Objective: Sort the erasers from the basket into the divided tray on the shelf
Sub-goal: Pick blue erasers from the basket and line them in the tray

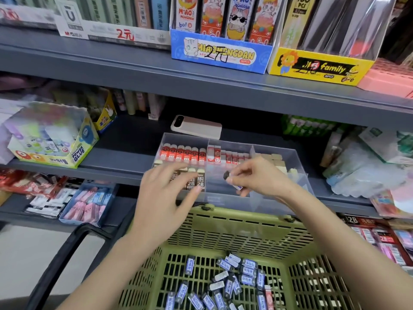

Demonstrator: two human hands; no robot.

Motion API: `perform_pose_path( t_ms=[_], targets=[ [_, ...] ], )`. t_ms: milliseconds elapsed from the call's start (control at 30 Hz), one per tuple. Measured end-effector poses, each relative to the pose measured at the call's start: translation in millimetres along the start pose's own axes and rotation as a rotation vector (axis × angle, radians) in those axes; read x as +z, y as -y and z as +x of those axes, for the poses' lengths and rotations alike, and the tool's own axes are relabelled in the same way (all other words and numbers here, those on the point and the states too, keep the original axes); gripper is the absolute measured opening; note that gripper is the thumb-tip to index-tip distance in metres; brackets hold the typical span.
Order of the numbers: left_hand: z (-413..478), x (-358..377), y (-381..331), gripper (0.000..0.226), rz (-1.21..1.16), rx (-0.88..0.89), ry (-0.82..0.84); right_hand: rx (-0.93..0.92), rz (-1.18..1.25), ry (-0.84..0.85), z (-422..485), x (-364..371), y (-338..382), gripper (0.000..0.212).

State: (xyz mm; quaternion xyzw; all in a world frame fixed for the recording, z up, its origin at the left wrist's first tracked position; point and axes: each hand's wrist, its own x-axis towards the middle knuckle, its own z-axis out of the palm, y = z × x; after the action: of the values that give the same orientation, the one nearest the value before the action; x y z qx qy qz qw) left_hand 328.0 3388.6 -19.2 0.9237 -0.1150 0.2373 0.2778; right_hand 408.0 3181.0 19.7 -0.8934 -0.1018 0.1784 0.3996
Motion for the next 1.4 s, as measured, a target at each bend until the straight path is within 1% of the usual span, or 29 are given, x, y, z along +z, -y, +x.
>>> perform_pose_path(
  t_ms=[133, 233, 300, 467, 600, 667, 733, 867, 1000, 1067, 1100, 1167, 1200, 1300, 1367, 1400],
  targets=[
    [-9, 6, 12, 0.037, 0.064, 0.051, 0.084, 0.058, -0.255, 0.043, 18, 9, 5, 0.021],
    [-9, 8, 14, 0.039, 0.089, 0.042, 0.139, 0.035, -0.519, 0.049, 28, 23, 9, 0.026],
    [-8, 7, 14, 0.039, 0.085, 0.035, 0.148, 0.008, -0.589, 0.062, 33, 31, 9, 0.028],
    [-7, 5, 13, 0.037, 0.067, 0.028, 0.153, -0.018, -0.488, 0.185, 32, 31, 8, 0.026],
    [-7, 4, 13, 0.037, 0.063, 0.025, 0.156, -0.044, -0.6, 0.206, 29, 21, 4, 0.028],
    [-8, 4, 12, 0.036, 0.061, 0.022, 0.159, -0.045, -0.61, 0.222, 29, 19, 4, 0.032],
    [-8, 4, 12, 0.036, 0.056, 0.018, 0.158, -0.017, -0.568, 0.258, 30, 19, 4, 0.035],
    [-8, 4, 13, 0.036, 0.048, 0.011, 0.155, 0.073, -0.398, 0.289, 30, 23, 8, 0.035],
    [-8, 4, 14, 0.036, 0.046, 0.013, 0.149, 0.082, -0.367, 0.271, 27, 23, 10, 0.031],
    [-7, 3, 13, 0.035, 0.047, 0.021, 0.13, 0.062, -0.416, 0.244, 20, 20, 15, 0.031],
    [-6, 2, 12, 0.034, 0.051, 0.03, 0.113, 0.029, -0.461, 0.204, 16, 17, 18, 0.03],
    [-5, -2, 10, 0.032, 0.062, 0.051, 0.065, -0.085, -0.539, 0.05, 1, 12, 22, 0.027],
    [-6, -5, 9, 0.031, 0.069, 0.058, 0.041, -0.143, -0.525, -0.045, -10, 11, 22, 0.026],
    [-17, -13, 6, 0.028, 0.084, 0.067, -0.011, -0.308, -0.294, -0.26, -54, 16, 16, 0.018],
    [-29, -18, 4, 0.026, 0.076, 0.084, -0.02, -0.352, -0.166, -0.3, -82, 29, -2, 0.012],
    [-36, -20, 3, 0.025, 0.07, 0.091, -0.015, -0.332, -0.132, -0.27, -92, 39, -16, 0.01]
  ],
)
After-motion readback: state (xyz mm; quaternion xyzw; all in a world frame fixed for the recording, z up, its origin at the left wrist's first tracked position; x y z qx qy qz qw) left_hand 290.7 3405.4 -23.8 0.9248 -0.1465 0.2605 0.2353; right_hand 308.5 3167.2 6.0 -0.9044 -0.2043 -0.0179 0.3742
